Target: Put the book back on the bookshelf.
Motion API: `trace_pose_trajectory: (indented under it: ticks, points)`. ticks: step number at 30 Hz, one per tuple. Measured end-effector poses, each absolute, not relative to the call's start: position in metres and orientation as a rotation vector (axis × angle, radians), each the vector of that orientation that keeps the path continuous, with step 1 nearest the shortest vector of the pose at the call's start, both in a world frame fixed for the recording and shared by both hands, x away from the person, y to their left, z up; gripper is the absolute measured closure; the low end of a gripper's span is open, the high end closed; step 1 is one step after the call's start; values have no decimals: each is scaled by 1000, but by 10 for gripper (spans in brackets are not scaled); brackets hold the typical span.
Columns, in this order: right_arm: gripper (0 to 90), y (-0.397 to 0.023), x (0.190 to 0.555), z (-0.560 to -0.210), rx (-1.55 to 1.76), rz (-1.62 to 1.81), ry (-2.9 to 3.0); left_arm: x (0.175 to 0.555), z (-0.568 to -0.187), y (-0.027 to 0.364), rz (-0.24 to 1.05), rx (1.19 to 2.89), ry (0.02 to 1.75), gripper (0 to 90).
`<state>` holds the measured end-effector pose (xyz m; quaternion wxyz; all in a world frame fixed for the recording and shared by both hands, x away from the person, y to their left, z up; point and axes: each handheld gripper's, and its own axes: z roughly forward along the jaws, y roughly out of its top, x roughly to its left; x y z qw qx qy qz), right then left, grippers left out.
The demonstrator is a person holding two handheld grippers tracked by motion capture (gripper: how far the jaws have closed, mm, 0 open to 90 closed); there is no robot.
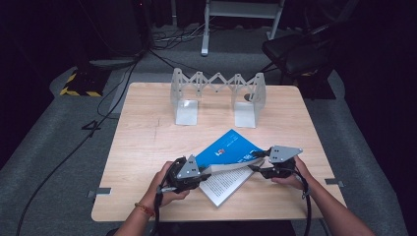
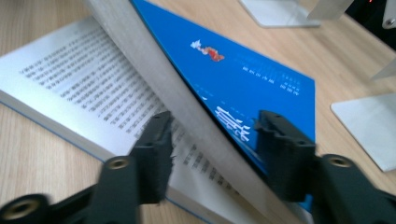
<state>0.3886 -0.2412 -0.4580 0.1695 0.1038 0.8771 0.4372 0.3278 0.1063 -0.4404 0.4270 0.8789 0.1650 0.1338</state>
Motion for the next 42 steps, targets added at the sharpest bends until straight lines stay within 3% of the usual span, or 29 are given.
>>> trace_pose_trajectory:
  ticks: [6, 8, 10, 11, 17, 20, 22, 27, 28, 32, 34, 42]
  points:
    - [646, -233, 381, -455, 208, 1196, 2467, 329, -439, 112, 328, 2185, 481, 704]
    - [655, -231, 379, -455, 200, 1178, 2466, 327, -439, 110, 349, 2192, 494, 549]
    - [660, -229, 377, -453, 194, 1158, 2462, 319, -436, 103, 362, 2223, 457, 551]
    - [663, -226, 376, -452, 200, 1143, 2463, 315, -433, 99, 382, 2227, 448, 490]
    - [677, -217, 367, -447, 225, 1107, 2456, 305, -433, 75, 447, 2241, 497, 396]
    - [683, -212, 363, -447, 235, 1088, 2463, 307, -438, 72, 490, 2237, 534, 451]
    - [683, -210, 362, -446, 231, 1083, 2465, 308, -439, 73, 516, 2236, 552, 625]
    - [661, -206, 361, -446, 237, 1104, 2482, 316, -441, 86, 505, 2273, 474, 706]
    - [673, -207, 362, -446, 235, 1159, 2489, 320, -443, 91, 471, 2273, 468, 710]
    - [546, -218, 378, -453, 207, 1179, 2494, 325, -444, 102, 466, 2263, 450, 722]
    - [538, -224, 385, -459, 205, 1171, 2503, 326, -444, 104, 458, 2270, 444, 722]
    - [663, -223, 389, -461, 98, 1133, 2472, 335, -441, 115, 412, 2269, 439, 716]
